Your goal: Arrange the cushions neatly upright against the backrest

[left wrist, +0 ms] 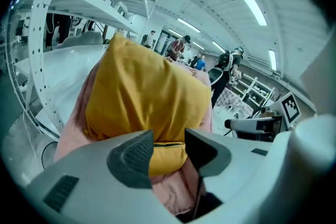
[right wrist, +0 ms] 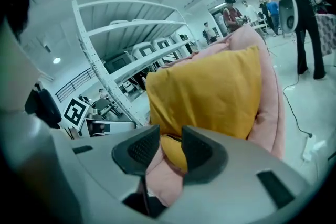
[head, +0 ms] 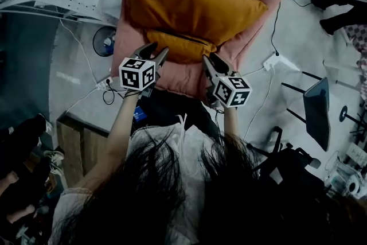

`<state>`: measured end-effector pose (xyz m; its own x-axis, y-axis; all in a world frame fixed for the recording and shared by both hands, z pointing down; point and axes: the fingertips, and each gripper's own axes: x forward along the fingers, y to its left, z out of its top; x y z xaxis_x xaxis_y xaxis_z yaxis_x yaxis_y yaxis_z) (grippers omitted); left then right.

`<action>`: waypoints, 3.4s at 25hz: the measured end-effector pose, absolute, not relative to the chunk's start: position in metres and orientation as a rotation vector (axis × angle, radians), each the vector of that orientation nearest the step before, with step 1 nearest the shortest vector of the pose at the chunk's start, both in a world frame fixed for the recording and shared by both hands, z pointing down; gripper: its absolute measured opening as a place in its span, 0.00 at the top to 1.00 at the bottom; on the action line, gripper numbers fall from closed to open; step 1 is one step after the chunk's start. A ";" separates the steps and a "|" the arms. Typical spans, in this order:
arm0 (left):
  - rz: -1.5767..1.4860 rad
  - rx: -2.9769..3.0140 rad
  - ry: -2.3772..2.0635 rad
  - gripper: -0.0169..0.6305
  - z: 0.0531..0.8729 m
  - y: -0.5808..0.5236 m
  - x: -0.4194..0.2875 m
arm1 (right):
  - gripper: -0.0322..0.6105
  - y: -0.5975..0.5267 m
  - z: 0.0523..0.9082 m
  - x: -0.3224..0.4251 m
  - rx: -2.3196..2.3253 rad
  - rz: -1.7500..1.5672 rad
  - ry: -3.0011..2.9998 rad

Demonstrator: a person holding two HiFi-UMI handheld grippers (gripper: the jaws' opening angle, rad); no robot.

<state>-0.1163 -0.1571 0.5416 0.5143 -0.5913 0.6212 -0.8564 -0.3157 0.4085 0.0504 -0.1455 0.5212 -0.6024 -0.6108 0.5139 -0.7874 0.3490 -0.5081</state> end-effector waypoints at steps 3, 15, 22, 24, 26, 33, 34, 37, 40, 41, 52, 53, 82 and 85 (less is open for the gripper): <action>0.403 2.078 -1.168 0.68 0.510 -0.154 -0.093 | 0.74 -0.138 0.494 0.049 1.238 1.080 -2.427; 0.405 2.234 -1.321 0.78 0.435 -0.125 -0.052 | 0.79 -0.119 0.431 0.058 1.147 0.963 -2.601; 0.361 2.167 -1.389 0.83 0.429 -0.099 -0.066 | 0.83 -0.104 0.439 0.047 1.085 0.948 -2.629; 0.354 2.162 -1.386 0.84 0.428 -0.094 -0.067 | 0.83 -0.100 0.441 0.044 1.069 0.955 -2.627; 0.338 2.158 -1.375 0.85 0.425 -0.090 -0.067 | 0.83 -0.095 0.443 0.041 1.050 0.955 -2.624; 0.339 2.202 -1.337 0.86 0.412 -0.065 -0.067 | 0.84 -0.076 0.442 0.028 1.029 0.907 -2.615; 0.332 2.205 -1.333 0.87 0.411 -0.058 -0.069 | 0.84 -0.072 0.441 0.024 1.029 0.897 -2.614; 0.329 2.218 -1.333 0.87 0.409 -0.034 -0.083 | 0.84 -0.056 0.435 0.008 1.028 0.864 -2.615; 0.347 2.238 -1.330 0.86 0.409 -0.003 -0.102 | 0.84 -0.031 0.429 -0.014 1.029 0.840 -2.621; 0.347 2.243 -1.325 0.87 0.408 0.008 -0.109 | 0.84 -0.020 0.428 -0.022 1.032 0.838 -2.619; 0.343 2.311 -1.262 0.87 0.402 0.133 -0.152 | 0.84 0.105 0.418 -0.075 1.075 0.831 -2.603; 0.347 2.314 -1.257 0.87 0.403 0.141 -0.156 | 0.84 0.115 0.418 -0.079 1.078 0.826 -2.598; 0.322 2.351 -1.274 0.87 0.381 0.266 -0.061 | 0.84 0.264 0.398 -0.006 0.964 0.708 -2.626; 0.327 2.354 -1.277 0.87 0.380 0.283 -0.045 | 0.84 0.280 0.395 0.006 0.954 0.693 -2.640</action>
<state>-0.0445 0.2831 0.3800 0.5459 -0.7339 0.4042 -0.8379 -0.4769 0.2656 0.0065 0.2802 0.3951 -0.7545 -0.5338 0.3817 -0.6525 0.6726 -0.3491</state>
